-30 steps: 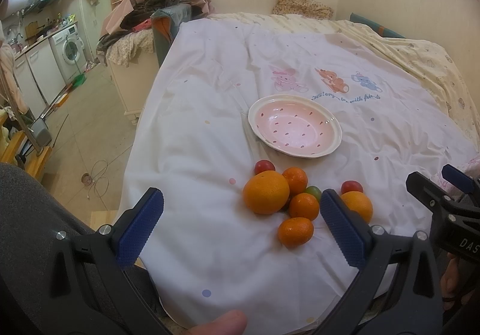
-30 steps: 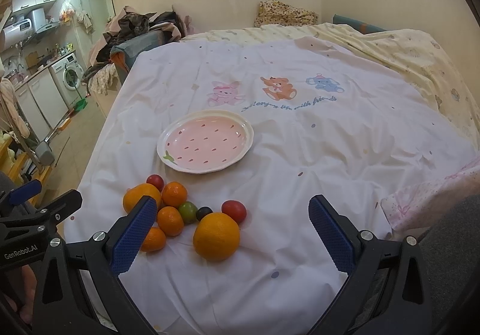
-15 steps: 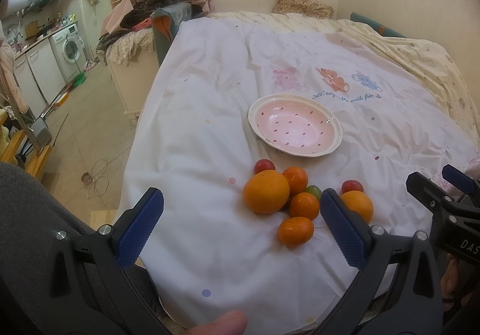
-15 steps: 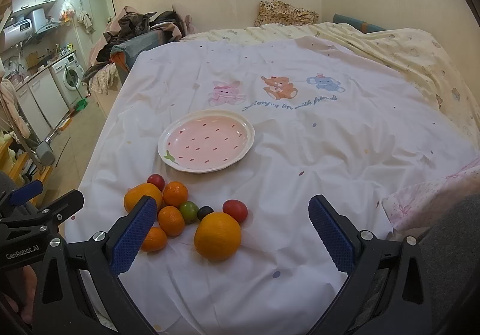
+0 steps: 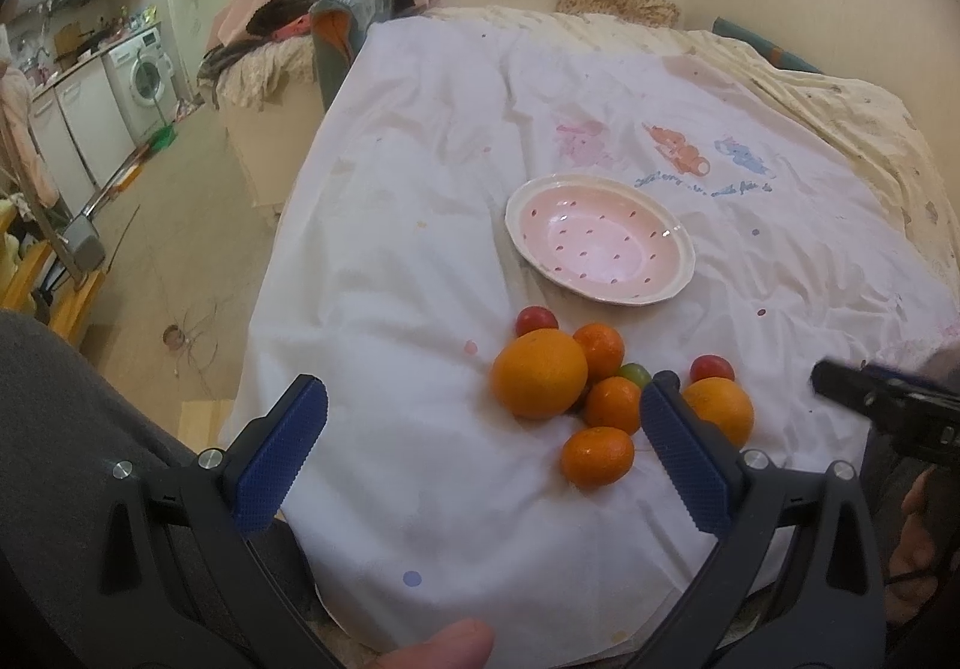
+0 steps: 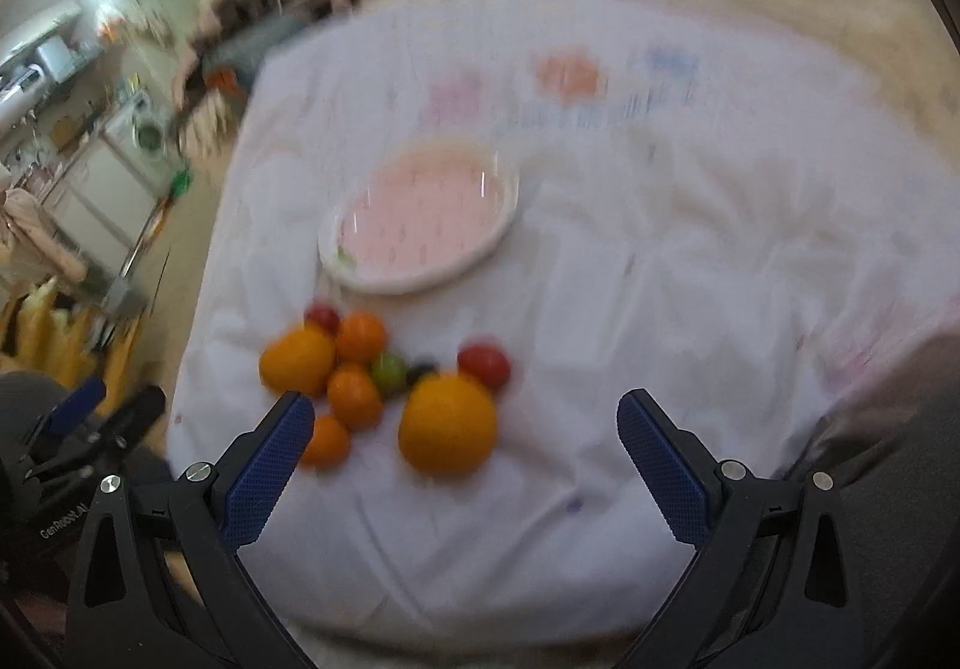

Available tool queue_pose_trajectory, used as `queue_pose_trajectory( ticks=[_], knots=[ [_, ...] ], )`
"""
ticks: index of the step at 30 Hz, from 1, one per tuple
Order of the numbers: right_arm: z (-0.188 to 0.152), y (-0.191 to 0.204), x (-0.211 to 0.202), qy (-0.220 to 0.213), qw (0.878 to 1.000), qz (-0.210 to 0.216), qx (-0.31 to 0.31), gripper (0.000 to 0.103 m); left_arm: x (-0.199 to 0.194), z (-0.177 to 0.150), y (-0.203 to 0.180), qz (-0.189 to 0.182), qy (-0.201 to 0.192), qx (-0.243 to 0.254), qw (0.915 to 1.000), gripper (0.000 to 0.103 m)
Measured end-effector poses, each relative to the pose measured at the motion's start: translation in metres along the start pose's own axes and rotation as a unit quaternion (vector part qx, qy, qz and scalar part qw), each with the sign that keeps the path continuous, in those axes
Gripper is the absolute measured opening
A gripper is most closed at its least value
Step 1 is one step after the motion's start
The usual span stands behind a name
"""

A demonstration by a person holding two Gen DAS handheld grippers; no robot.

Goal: Organize fruits
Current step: 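Grasp the large orange with the right gripper while the left gripper approaches a mandarin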

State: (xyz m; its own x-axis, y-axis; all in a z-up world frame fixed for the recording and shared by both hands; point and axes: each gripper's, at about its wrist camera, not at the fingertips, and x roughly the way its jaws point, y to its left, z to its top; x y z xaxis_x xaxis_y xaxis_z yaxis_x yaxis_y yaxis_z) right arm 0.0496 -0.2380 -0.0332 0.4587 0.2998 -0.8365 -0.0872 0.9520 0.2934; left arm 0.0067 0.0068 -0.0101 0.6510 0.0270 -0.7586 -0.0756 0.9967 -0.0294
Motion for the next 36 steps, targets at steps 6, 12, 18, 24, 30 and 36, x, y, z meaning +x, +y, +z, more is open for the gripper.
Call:
queue_pose_trajectory(
  ticks=[6,12,18,24,30,36],
  knots=[
    [0.000,-0.009,0.059,0.150,0.988,0.030,0.018,0.089,0.009,-0.001,0.005,0.003,0.025,-0.012,0.9996,0.103],
    [0.011,0.007,0.088,0.172,0.985,0.018,-0.005,0.087,0.013,0.001,0.007,0.001,0.034,-0.018,0.9993,0.103],
    [0.020,-0.001,0.115,0.204,0.979,0.023,0.021,0.071,0.015,0.002,0.010,0.008,0.037,-0.025,0.9990,0.103],
    [0.022,-0.012,0.110,0.201,0.979,0.025,0.035,0.060,0.016,0.002,0.011,0.012,0.040,-0.024,0.9989,0.103],
    [0.019,-0.022,0.086,0.204,0.976,0.071,0.037,0.059,0.022,0.002,0.010,0.024,0.054,-0.020,0.9980,0.103],
    [0.044,-0.028,0.037,0.133,0.985,0.109,0.018,0.058,0.033,0.000,0.009,0.026,0.082,-0.026,0.9959,0.103]
  ],
)
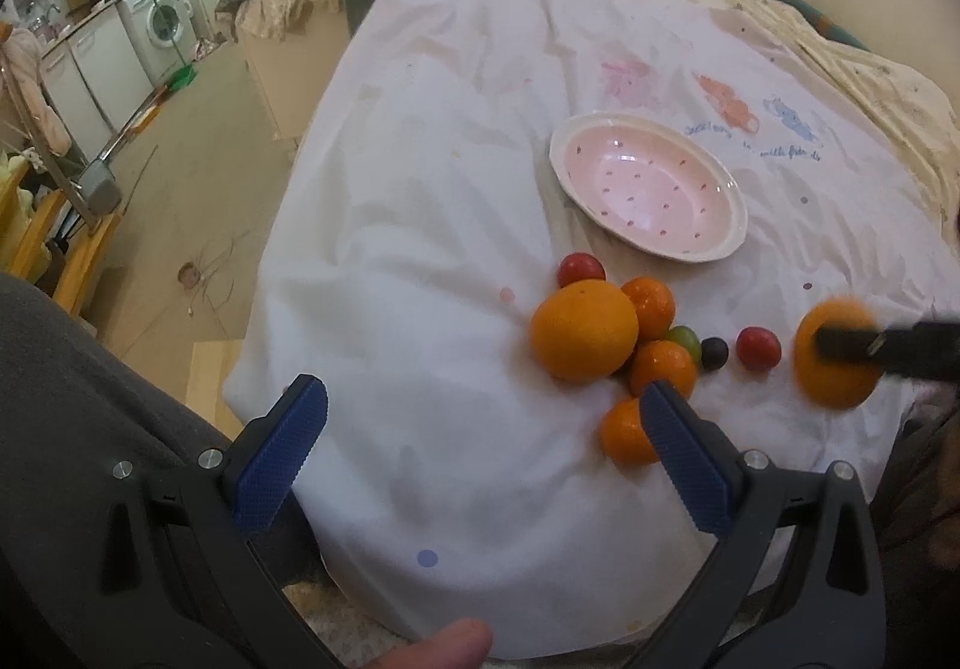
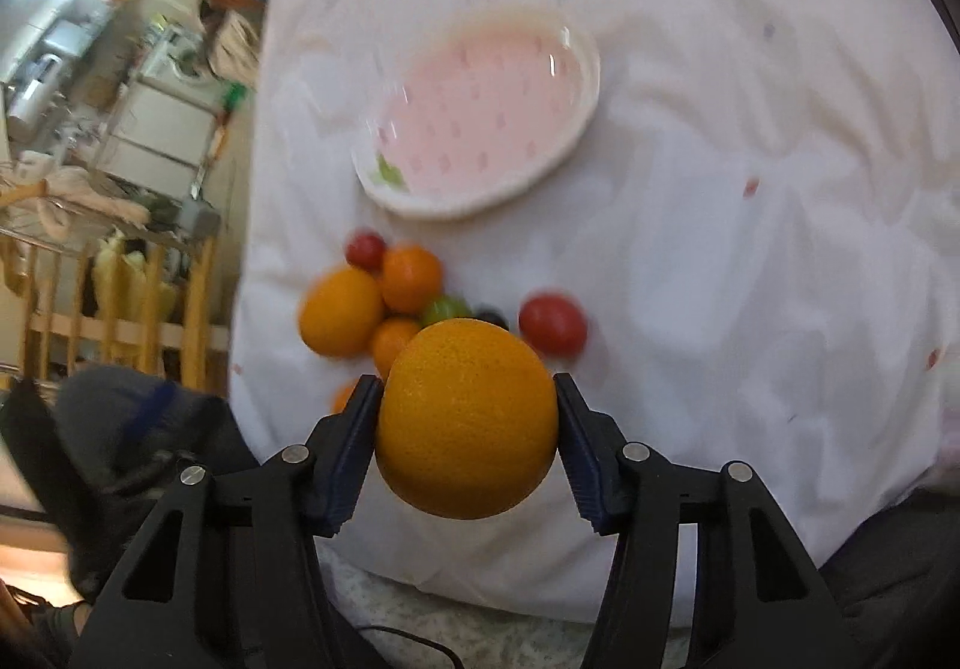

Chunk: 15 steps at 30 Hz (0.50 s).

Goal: Organize fruits
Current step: 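Grasp the large orange with the right gripper while the left gripper approaches a mandarin, then carry the orange with the right gripper while the left gripper places a mandarin on the plate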

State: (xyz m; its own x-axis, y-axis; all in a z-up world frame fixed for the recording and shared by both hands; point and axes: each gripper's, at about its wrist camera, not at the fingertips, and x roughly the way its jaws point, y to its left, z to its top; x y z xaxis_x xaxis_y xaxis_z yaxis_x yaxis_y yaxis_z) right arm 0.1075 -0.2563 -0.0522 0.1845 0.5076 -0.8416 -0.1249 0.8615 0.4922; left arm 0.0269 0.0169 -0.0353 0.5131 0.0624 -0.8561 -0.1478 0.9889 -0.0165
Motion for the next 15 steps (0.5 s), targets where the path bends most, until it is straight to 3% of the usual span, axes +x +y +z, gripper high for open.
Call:
queue_pose_trajectory(
  ticks=[4,8,15],
  knots=[
    [0.007,-0.003,-0.016,-0.033,0.999,-0.001,-0.006,0.058,0.012,-0.001,-0.011,-0.004,0.034,0.019,0.9992,0.103],
    [0.006,-0.011,-0.008,-0.036,0.999,0.007,0.021,0.058,0.030,-0.004,-0.026,-0.021,0.079,0.034,0.9960,0.100],
    [0.010,-0.022,-0.010,-0.050,0.997,0.017,0.052,0.058,0.061,-0.016,-0.066,-0.048,0.136,0.057,0.9879,0.076]
  ],
)
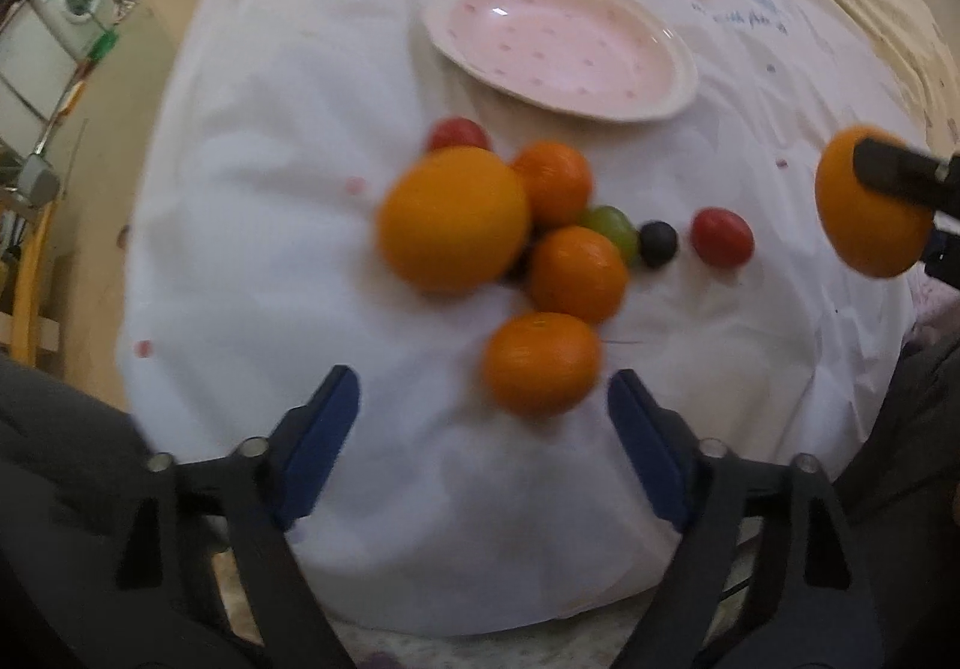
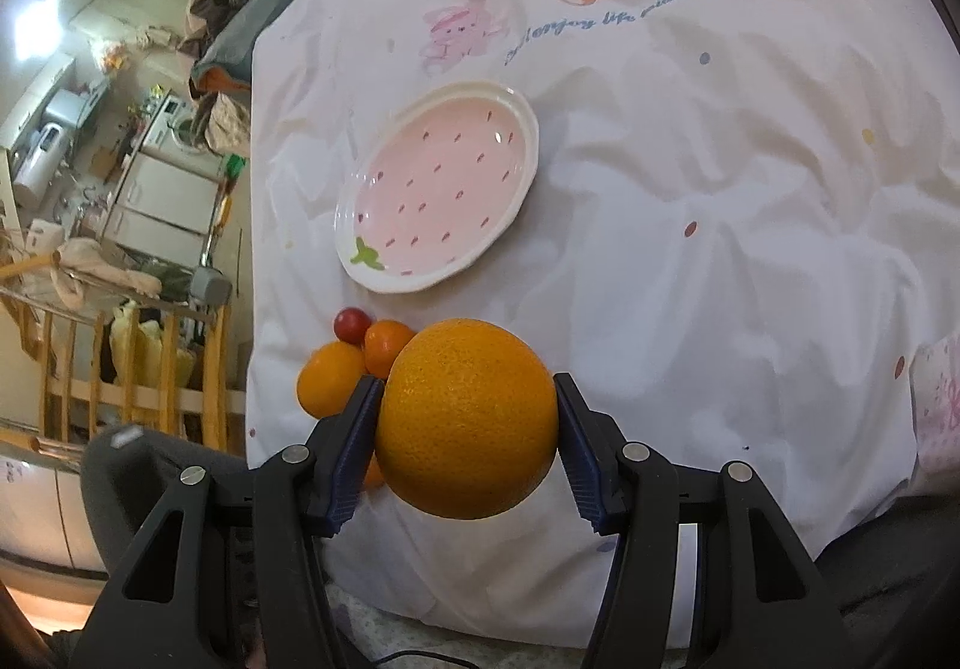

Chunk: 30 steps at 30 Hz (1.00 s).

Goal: Organize fruits
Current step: 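Carry the orange with the right gripper while the left gripper places a mandarin on the plate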

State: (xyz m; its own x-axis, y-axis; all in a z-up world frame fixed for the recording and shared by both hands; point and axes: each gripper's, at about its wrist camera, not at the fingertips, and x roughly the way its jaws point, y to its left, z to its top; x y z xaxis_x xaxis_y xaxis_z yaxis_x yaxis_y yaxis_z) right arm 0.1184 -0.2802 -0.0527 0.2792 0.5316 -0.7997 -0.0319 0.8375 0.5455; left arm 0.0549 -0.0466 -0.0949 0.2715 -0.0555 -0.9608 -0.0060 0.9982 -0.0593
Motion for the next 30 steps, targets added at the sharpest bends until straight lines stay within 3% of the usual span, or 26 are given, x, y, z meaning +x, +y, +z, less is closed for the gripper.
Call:
queue_pose_trajectory(
  ticks=[5,9,17,21,30],
  knots=[
    [0.002,-0.005,-0.003,-0.004,1.000,0.003,0.010,0.058,0.013,0.006,-0.015,-0.006,0.010,-0.006,0.9999,0.062],
    [0.002,-0.005,-0.003,-0.005,1.000,0.003,0.012,0.058,0.021,0.010,-0.017,-0.004,0.020,-0.015,0.9997,0.040],
    [0.002,-0.002,-0.001,-0.003,1.000,-0.002,0.006,0.058,0.005,0.008,-0.002,-0.018,0.014,-0.037,0.9990,0.039],
    [0.002,-0.002,0.000,-0.003,1.000,-0.001,0.004,0.058,-0.020,0.017,0.007,-0.025,-0.018,-0.040,0.9987,0.039],
    [0.032,0.005,-0.007,-0.036,0.999,0.006,-0.008,0.058,-0.051,0.089,0.034,-0.010,-0.087,-0.031,0.9957,0.039]
  ],
)
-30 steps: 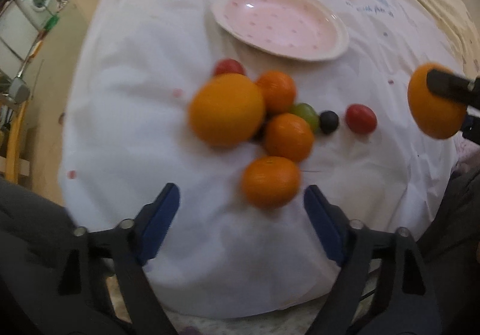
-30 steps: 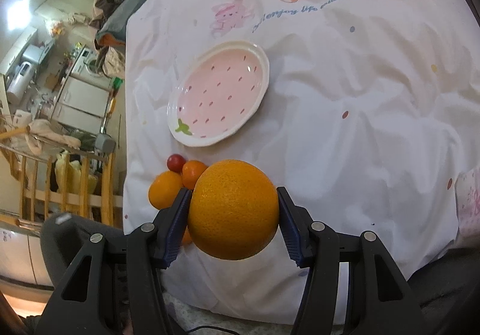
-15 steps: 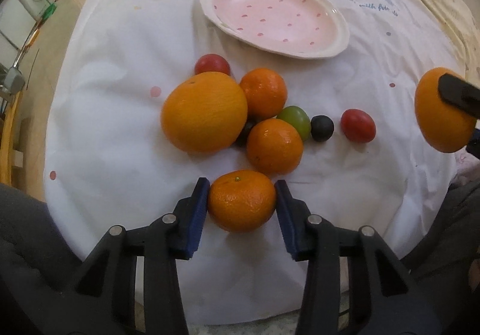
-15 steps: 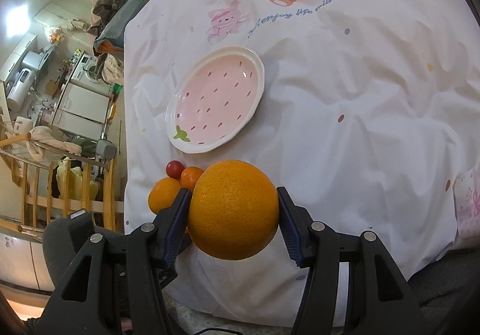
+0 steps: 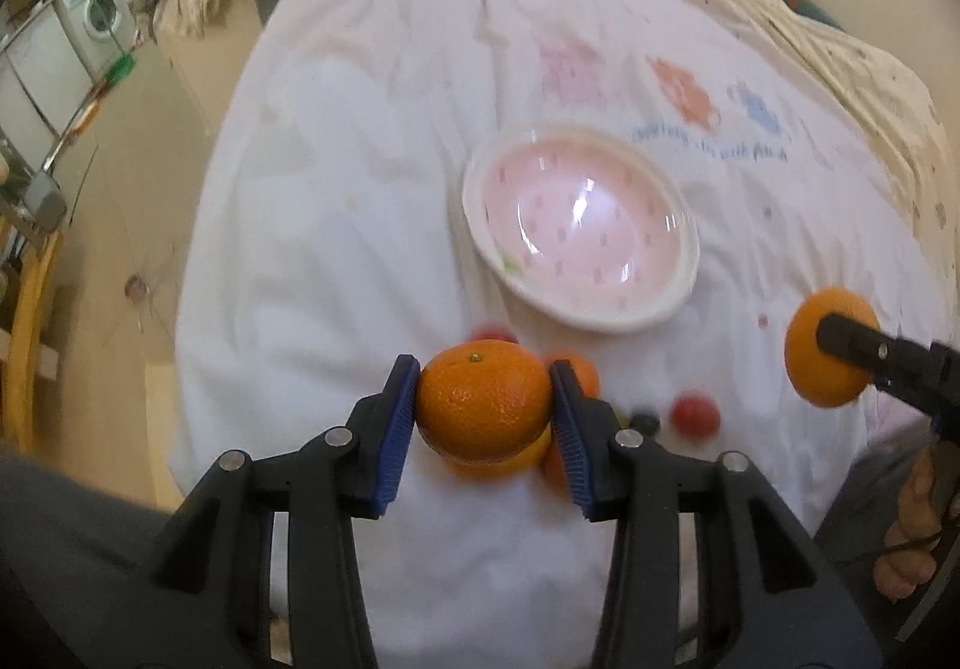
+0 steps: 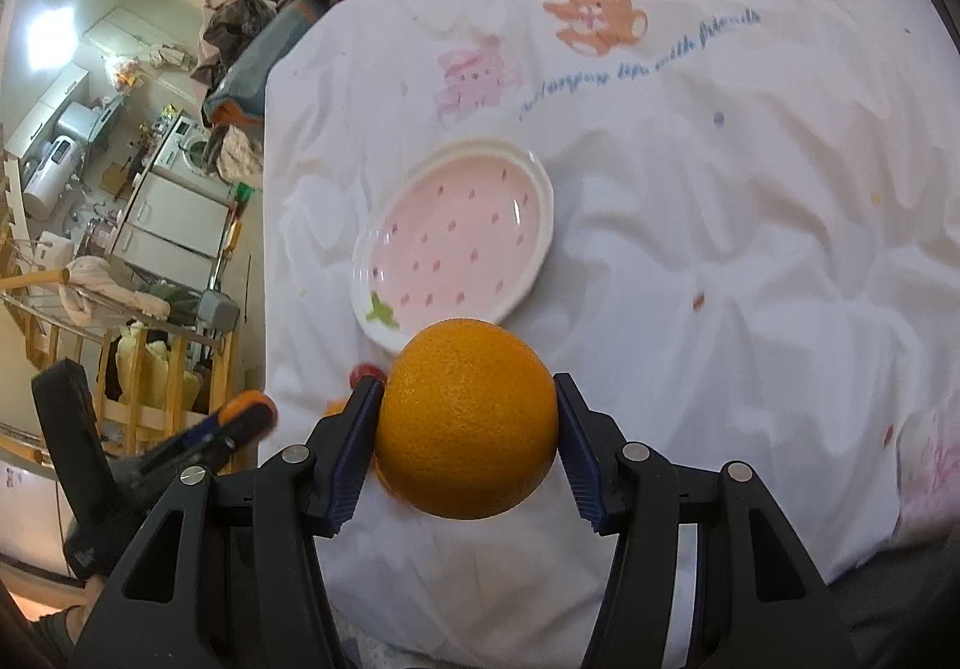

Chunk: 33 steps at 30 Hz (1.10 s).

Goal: Organize fruits
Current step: 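Carry the orange with the right gripper while the left gripper places a mandarin on the plate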

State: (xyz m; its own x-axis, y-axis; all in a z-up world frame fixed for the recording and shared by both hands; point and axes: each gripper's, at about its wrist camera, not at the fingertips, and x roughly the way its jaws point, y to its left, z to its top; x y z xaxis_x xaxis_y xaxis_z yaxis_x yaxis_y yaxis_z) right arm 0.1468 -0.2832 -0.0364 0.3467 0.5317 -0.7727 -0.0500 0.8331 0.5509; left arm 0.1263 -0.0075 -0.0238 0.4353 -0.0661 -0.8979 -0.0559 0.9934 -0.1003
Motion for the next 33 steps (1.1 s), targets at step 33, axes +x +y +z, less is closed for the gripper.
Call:
queue_pose_trajectory(
  ticks=[33],
  knots=[
    [0.134,-0.008,0.138,0.049,0.999,-0.020,-0.012,0.059,0.123,0.109,-0.025,-0.004,0.018,0.052,0.9985,0.040]
  ],
)
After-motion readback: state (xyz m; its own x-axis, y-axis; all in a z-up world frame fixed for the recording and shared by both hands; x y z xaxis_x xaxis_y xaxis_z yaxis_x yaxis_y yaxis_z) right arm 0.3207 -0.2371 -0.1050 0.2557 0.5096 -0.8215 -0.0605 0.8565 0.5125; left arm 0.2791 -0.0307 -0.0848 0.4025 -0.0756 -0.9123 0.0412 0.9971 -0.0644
